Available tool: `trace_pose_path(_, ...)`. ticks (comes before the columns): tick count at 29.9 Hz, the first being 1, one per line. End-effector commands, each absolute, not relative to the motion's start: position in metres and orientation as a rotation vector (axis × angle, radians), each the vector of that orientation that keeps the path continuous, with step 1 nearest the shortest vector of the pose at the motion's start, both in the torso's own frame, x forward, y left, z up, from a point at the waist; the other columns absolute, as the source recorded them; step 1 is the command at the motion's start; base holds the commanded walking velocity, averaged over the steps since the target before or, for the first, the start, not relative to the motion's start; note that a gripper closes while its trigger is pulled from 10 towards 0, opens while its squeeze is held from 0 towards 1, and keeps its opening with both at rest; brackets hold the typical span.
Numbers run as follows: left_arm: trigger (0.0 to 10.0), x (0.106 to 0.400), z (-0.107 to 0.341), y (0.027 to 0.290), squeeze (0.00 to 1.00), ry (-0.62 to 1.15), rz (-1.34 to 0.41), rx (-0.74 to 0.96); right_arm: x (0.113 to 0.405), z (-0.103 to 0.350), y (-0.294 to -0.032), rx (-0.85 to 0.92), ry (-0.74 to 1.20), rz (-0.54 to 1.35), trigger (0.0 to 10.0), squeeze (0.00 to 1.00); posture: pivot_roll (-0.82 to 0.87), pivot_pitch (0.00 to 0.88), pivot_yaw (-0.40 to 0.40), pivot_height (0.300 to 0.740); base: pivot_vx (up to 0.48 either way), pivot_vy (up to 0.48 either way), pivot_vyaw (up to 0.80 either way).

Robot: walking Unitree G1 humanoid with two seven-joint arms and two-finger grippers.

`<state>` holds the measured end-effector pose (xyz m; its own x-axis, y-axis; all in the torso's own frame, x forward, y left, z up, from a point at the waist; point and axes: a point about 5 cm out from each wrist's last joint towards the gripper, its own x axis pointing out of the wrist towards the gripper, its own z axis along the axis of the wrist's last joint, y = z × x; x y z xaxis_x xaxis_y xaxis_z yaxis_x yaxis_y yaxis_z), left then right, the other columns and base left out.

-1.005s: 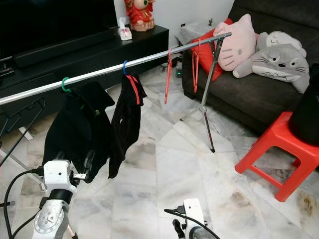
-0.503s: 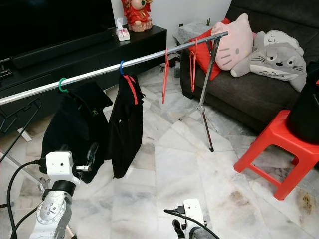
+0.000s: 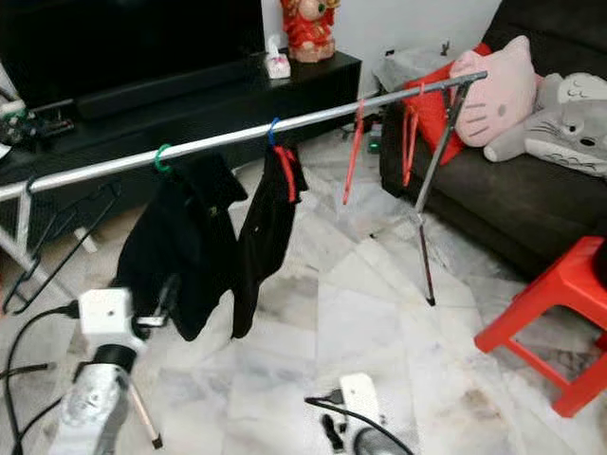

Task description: Hang hanger

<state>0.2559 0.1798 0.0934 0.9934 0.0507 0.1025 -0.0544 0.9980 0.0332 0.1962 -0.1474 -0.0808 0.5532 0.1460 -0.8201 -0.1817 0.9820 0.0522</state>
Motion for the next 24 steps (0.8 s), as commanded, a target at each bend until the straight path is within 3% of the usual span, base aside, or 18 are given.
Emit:
trace_pose_path(1, 10.0, 0.2581, 0.0967, 0.1749, 0.0, -0.103, 0.034, 0.037, 0.1958, -0.0809, -0.1531, -0.045, 0.969, 0.176, 10.0, 0.0, -0.05, 0.0, 0.038, 0.732, 0.3, 0.0, 0.0)
trace_pose_path(11, 10.0, 0.2605, 0.1, 0.1751, 0.0, -0.115, 0.051, 0.022, 0.1971, -0.0803, -0.152, -0.062, 0.975, 0.211, 10.0, 0.0, -0.05, 0.0, 0.034, 0.732, 0.304, 0.0, 0.0)
trace_pose_path(16, 10.0, 0.2614, 0.1016, 0.1768, 0.0, -0.118, 0.055, 0.025, 0.1977, -0.08, -0.1518, -0.058, 0.975, 0.21, 10.0, 0.0, -0.05, 0.0, 0.032, 0.732, 0.307, 0.0, 0.54)
trace_pose_path(24, 10.0, 0.2635, 0.1038, 0.1775, 0.0, -0.125, 0.05, 0.023, 0.1975, -0.0801, -0.152, -0.037, 0.978, 0.194, 10.0, 0.0, -0.05, 0.0, 0.032, 0.732, 0.306, 0.0, 0.0)
